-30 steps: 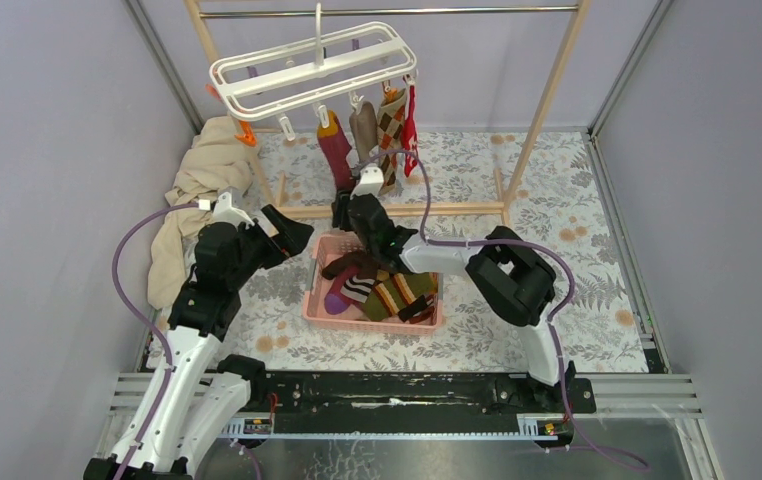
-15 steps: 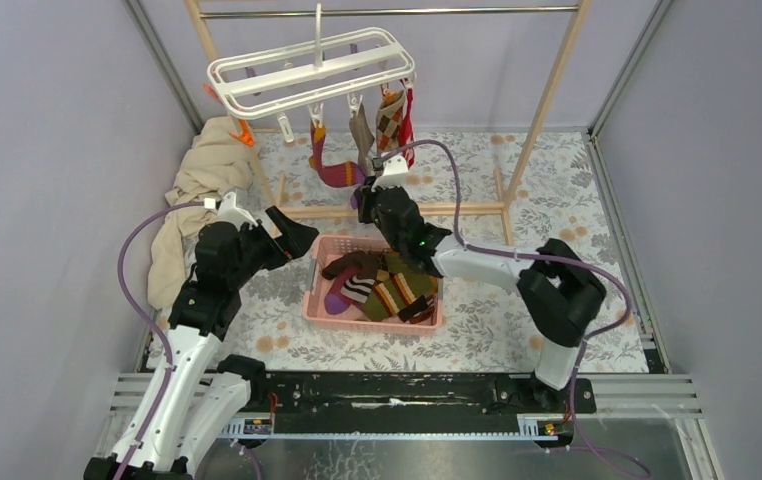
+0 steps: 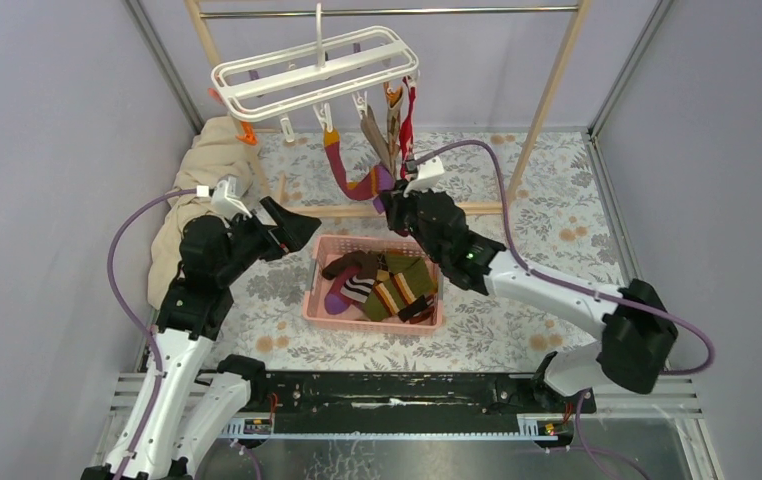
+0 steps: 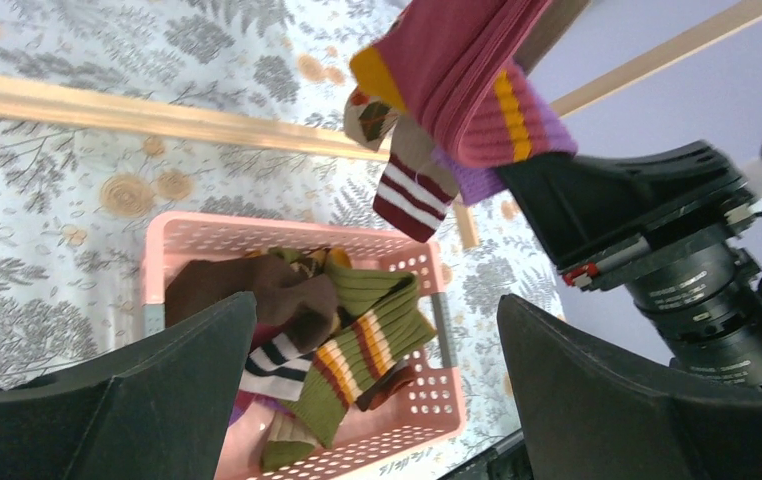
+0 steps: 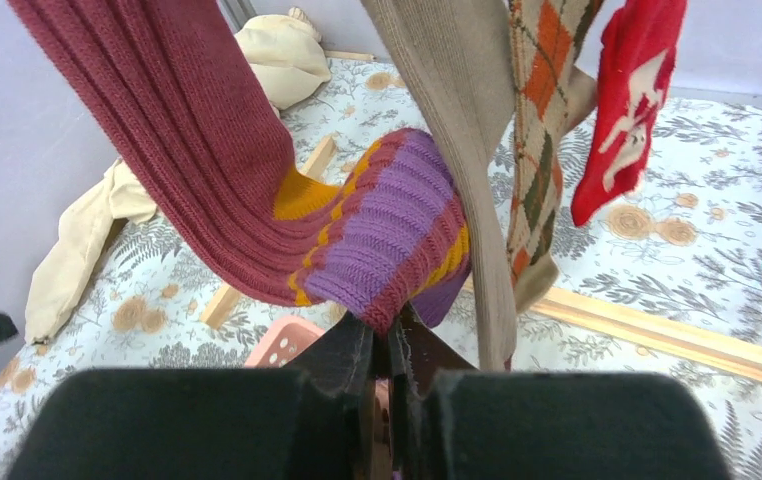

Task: Remove the socks clipped to the hanger
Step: Remove the sock from the hanger.

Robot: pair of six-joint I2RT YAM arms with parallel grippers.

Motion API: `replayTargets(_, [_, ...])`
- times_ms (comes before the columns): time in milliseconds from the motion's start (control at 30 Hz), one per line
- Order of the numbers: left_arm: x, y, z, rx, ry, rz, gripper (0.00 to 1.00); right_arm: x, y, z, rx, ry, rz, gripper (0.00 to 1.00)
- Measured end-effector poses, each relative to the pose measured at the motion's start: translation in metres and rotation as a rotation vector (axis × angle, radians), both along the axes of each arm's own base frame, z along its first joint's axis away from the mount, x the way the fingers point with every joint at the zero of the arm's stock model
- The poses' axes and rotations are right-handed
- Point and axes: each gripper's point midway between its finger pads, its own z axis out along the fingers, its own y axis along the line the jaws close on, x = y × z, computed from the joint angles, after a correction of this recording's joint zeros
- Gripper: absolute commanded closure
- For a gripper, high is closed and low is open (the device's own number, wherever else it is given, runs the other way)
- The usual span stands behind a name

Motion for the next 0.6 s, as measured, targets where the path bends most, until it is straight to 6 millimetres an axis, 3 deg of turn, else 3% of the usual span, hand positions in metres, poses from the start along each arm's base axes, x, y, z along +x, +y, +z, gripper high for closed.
replayTargets(200, [-0.005,-0.004,0.036,-0.049,-0.062,-0.017,0.01,-0.026,-0.031,0.021,-0.016,-0.009,0.006,0.98])
replayTargets(367, [-0.006,-0.014,0.049,-0.085,-0.069,-0.037,0.01,-0.042,-0.054,0.044,-0.005,-0.035,-0.002,0.99])
replayTargets(433, [-0.008,-0.027,0.052,-0.089,-0.064,-0.07,0.01,-0.046,-0.06,0.049,-0.005,-0.041,-0.002,0.99])
replayTargets(600, [-0.015,-0.083,0.059,-0.057,-0.047,-0.179,0.01,-0.052,-0.07,0.05,-0.031,-0.038,-0.005,0.99])
